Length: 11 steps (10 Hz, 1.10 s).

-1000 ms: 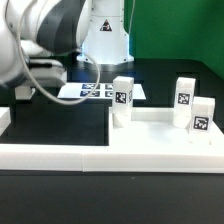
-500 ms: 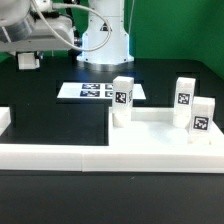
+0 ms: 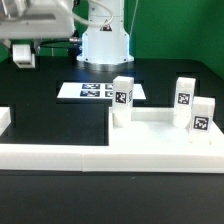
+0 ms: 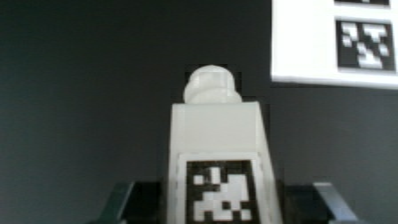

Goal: Assemble square table

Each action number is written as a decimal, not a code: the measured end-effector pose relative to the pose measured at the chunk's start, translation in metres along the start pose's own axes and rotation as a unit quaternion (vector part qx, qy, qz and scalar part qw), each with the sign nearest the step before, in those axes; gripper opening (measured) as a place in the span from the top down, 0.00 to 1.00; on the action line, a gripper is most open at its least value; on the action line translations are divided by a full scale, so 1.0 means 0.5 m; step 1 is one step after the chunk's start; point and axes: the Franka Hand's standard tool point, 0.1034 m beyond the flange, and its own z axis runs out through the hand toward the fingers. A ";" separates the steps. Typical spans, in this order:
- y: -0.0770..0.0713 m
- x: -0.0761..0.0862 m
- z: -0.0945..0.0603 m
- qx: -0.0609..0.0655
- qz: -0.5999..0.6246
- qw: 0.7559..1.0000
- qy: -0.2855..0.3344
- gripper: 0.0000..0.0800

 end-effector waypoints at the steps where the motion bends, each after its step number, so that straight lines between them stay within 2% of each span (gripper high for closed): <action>1: -0.027 0.025 -0.063 -0.010 0.001 0.999 0.038 0.64; 2: -0.049 0.042 -0.098 -0.020 -0.011 0.997 0.080 0.64; 3: -0.061 0.040 -0.104 -0.021 -0.016 0.993 0.113 0.64; 8: -0.041 0.053 -0.097 -0.037 -0.023 0.962 0.268 0.64; 9: -0.049 0.061 -0.098 -0.030 0.003 0.960 0.280 0.64; 10: -0.100 0.093 -0.117 -0.013 0.020 0.961 0.275 0.64; 11: -0.147 0.145 -0.149 0.010 0.030 0.955 0.294 0.64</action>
Offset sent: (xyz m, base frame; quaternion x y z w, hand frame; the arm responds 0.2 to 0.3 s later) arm 0.0000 0.0000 0.0000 0.0000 0.1938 0.0000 0.9810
